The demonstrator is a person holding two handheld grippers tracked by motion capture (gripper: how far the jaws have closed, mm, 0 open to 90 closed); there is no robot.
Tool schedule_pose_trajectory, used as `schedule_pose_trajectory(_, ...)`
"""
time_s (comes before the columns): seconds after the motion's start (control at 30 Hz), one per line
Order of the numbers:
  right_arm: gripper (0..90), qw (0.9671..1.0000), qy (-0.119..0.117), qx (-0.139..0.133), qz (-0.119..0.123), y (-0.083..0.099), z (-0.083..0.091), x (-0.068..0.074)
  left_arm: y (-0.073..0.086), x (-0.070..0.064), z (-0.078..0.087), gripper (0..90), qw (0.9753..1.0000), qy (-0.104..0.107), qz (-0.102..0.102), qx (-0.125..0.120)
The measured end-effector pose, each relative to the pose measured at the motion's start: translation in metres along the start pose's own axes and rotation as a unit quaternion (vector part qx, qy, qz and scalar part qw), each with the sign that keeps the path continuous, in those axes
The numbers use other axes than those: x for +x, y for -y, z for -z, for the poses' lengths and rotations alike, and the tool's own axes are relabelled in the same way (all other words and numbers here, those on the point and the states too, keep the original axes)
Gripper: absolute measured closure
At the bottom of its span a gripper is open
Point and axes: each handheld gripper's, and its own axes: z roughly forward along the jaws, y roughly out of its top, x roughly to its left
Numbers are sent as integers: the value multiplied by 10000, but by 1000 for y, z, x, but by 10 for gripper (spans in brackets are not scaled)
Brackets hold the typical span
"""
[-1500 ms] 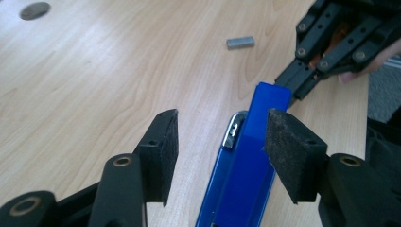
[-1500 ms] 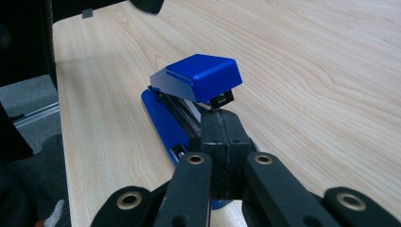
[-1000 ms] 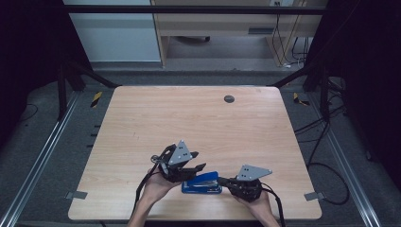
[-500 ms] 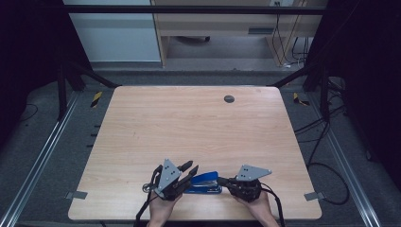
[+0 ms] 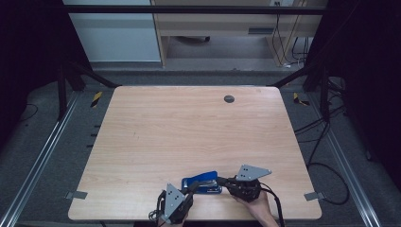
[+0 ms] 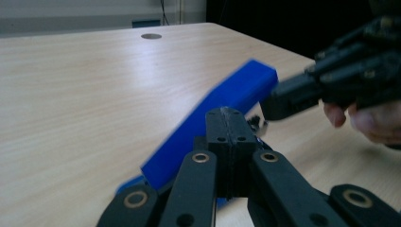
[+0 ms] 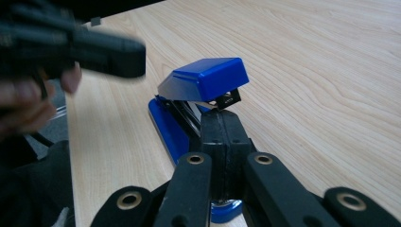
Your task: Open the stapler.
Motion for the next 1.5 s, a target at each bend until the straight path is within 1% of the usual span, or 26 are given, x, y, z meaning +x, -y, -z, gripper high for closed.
schedule_pose_trajectory(0.03,900,10000,-31,-13,-7,0,0,0,4,-3,-1,895,10000,-7,-4,8)
schedule_pose_trajectory(0.13,900,10000,-28,-10,-16,-1,-1,1,14,-8,-5,894,9998,107,128,68)
schedule_pose_trajectory(0.2,900,10000,-24,-1,-23,-1,-1,0,17,-12,-9,895,9998,122,113,107)
schedule_pose_trajectory(0.27,900,10000,-18,2,-12,-1,-1,0,19,-14,-13,895,9996,202,133,146)
schedule_pose_trajectory(0.37,900,10000,-4,-13,-8,-1,-1,0,21,-18,-19,895,9995,228,147,186)
schedule_pose_trajectory(0.43,900,10000,2,-8,-4,-1,-1,0,23,-20,-23,895,9995,180,111,214)
schedule_pose_trajectory(0.47,900,10000,5,-10,-1,-1,-1,0,24,-21,-24,895,9995,195,112,238)
schedule_pose_trajectory(0.63,900,10000,6,-9,2,-2,-1,0,26,-25,-32,895,9996,-1,170,214)
schedule_pose_trajectory(0.7,900,10000,3,-14,-8,-2,0,0,26,-26,-34,896,9994,-54,206,261)
schedule_pose_trajectory(0.83,900,10000,-2,-16,-11,-2,0,-1,28,-29,-38,895,9992,-74,197,334)
schedule_pose_trajectory(0.9,900,10000,-3,-16,-10,-2,-1,-1,27,-30,-39,895,9991,-159,183,359)
schedule_pose_trajectory(0.93,900,10000,-3,-14,-15,-2,-1,-1,27,-30,-39,895,9990,-155,223,352)
schedule_pose_trajectory(1.07,900,10000,-5,-16,-10,-2,-1,-1,27,-31,-40,895,9989,-229,241,345)
schedule_pose_trajectory(1.13,900,10000,-9,-17,-9,-2,-1,-1,27,-32,-41,895,9987,-274,205,377)
schedule_pose_trajectory(1.2,900,10000,-5,-12,-8,-2,-1,-1,27,-32,-41,895,9986,-310,218,379)
schedule_pose_trajectory(1.4,900,10000,-12,-7,-6,-2,-1,-1,27,-33,-42,895,9985,-343,201,377)
schedule_pose_trajectory(1.5,900,10000,-30,-25,0,-3,-2,0,27,-32,-42,895,9984,-328,259,384)
